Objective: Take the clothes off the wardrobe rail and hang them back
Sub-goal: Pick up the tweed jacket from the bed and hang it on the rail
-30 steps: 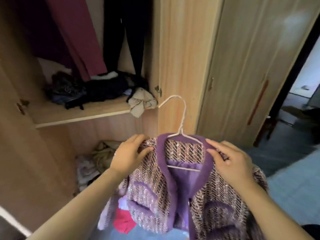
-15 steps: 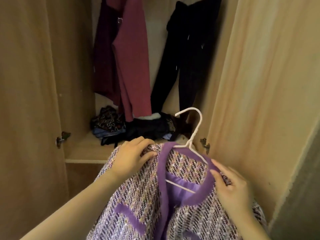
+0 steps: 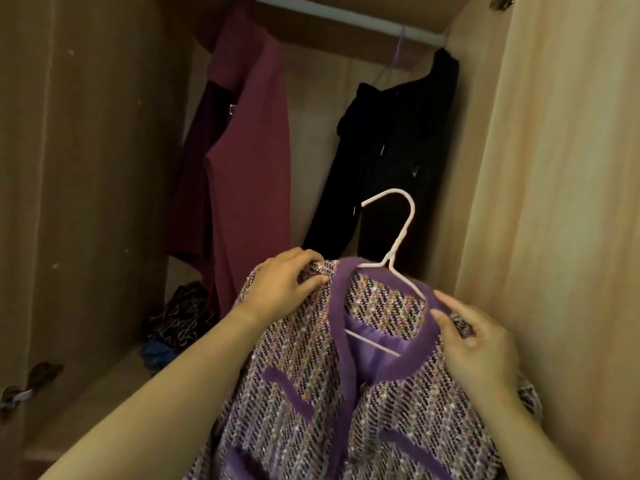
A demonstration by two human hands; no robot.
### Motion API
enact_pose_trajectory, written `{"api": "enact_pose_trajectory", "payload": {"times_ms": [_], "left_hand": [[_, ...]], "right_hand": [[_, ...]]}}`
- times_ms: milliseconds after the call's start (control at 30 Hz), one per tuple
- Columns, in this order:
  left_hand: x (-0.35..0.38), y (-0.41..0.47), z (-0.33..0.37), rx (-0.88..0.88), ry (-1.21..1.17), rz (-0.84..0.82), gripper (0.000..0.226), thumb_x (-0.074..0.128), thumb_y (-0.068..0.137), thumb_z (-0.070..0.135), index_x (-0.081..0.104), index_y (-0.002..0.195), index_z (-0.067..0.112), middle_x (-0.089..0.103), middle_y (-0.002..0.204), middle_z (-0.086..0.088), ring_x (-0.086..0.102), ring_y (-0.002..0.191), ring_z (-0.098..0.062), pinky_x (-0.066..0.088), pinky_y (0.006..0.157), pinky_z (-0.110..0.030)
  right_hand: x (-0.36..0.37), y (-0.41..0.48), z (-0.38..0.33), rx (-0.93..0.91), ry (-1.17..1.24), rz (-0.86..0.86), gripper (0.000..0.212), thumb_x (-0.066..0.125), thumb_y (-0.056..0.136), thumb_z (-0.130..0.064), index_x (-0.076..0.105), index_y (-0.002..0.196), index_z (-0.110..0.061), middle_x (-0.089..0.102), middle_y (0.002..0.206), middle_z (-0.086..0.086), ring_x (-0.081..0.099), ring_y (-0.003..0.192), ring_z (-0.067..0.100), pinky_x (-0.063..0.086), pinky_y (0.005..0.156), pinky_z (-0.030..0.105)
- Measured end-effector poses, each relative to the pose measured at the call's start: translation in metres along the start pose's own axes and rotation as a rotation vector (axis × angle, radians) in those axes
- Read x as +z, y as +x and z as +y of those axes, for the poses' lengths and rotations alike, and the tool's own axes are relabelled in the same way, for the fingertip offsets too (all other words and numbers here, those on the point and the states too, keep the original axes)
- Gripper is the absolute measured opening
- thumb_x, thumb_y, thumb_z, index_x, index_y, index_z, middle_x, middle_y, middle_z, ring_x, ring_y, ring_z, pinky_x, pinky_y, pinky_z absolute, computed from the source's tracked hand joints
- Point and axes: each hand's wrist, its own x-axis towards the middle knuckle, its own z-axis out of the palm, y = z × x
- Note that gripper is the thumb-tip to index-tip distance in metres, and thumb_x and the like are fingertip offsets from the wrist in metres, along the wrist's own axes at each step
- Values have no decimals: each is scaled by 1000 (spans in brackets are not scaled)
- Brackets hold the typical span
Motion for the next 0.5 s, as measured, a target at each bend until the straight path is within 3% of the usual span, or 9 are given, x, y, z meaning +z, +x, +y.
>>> {"api": "enact_pose_trajectory", "payload": {"times_ms": [100, 167, 200, 267, 333, 400, 500], "left_hand": [[11, 41, -11, 10, -20, 34, 27, 56, 88, 48, 57, 109, 30, 59, 99, 12, 58, 97, -15, 45, 81, -38], [16, 63, -16, 6, -45, 78, 29, 55, 87, 50, 58, 107, 29, 60, 99, 12, 58, 97, -16, 42, 81, -37], [18, 76, -19, 2, -64, 105, 30, 54, 86, 52, 58, 106, 29, 59, 99, 13, 59, 97, -15, 41, 81, -38], [20, 100, -26, -19, -118, 152, 27, 56, 85, 52, 59, 101, 31, 58, 96, 18, 59, 93, -15, 43, 83, -40], [21, 123, -36, -23, -168, 182, 27, 54, 80, 57, 58, 95, 35, 58, 93, 19, 60, 91, -13, 45, 85, -43], [22, 142, -49, -9, -193, 177, 33, 47, 75, 65, 56, 91, 39, 60, 90, 19, 60, 88, -10, 47, 84, -44], [30, 164, -70, -12, -237, 160, 38, 43, 70, 72, 54, 89, 41, 63, 90, 17, 61, 83, -9, 48, 84, -45]], "right_hand": [[11, 41, 2, -7, -39, 30, 23, 66, 83, -35, 68, 106, -40, 69, 86, -17, 59, 60, 1, 43, 54, 20], [15, 64, -2, -28, -71, 16, 24, 66, 83, -37, 67, 106, -40, 57, 58, -24, 50, 43, -2, 31, 42, 9], [17, 77, -4, -50, -87, 14, 24, 66, 82, -38, 67, 106, -40, 52, 54, -27, 49, 42, -3, 32, 40, 9], [19, 102, -7, -107, -129, -9, 27, 67, 81, -38, 66, 108, -43, 61, 78, -30, 53, 50, -5, 36, 47, 6], [18, 121, -8, -155, -165, -85, 33, 66, 82, -37, 59, 113, -48, 60, 103, -26, 57, 78, -6, 43, 67, 12], [17, 135, -6, -176, -248, -180, 38, 61, 83, -42, 51, 117, -56, 55, 112, -28, 54, 98, -4, 42, 79, 17], [26, 148, -4, -156, -264, -194, 35, 60, 81, -44, 51, 111, -60, 55, 112, -32, 52, 105, -8, 40, 81, 12]]}}
